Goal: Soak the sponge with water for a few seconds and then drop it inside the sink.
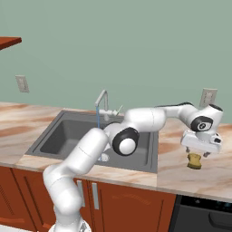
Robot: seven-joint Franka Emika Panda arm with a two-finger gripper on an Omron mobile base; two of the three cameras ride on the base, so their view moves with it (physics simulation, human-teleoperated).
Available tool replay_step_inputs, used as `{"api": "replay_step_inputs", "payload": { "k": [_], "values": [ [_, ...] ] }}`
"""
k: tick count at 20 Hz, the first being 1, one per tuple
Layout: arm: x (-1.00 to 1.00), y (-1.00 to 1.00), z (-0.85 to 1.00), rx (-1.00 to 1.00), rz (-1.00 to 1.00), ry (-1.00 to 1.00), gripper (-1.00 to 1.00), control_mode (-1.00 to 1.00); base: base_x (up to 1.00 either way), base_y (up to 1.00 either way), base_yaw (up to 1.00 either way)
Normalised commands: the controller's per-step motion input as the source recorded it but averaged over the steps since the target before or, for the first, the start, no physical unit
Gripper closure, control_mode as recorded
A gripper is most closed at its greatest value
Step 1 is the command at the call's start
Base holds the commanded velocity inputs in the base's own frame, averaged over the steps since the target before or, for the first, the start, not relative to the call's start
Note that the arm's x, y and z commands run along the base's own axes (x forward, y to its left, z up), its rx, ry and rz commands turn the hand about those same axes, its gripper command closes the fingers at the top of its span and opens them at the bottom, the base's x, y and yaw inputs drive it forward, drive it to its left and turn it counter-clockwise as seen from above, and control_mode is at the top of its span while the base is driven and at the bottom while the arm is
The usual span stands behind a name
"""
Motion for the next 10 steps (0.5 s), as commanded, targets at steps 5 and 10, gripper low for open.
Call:
{"api": "replay_step_inputs", "payload": {
  "k": [5, 10],
  "values": [
    [0.00, 0.00, -0.18, 0.00, 0.00, 0.00, -1.00, -1.00, 0.00, 0.00, 0.00],
    [0.00, 0.00, -0.25, 0.00, 0.00, 0.00, -1.00, -1.00, 0.00, 0.00, 0.00]
  ]
}}
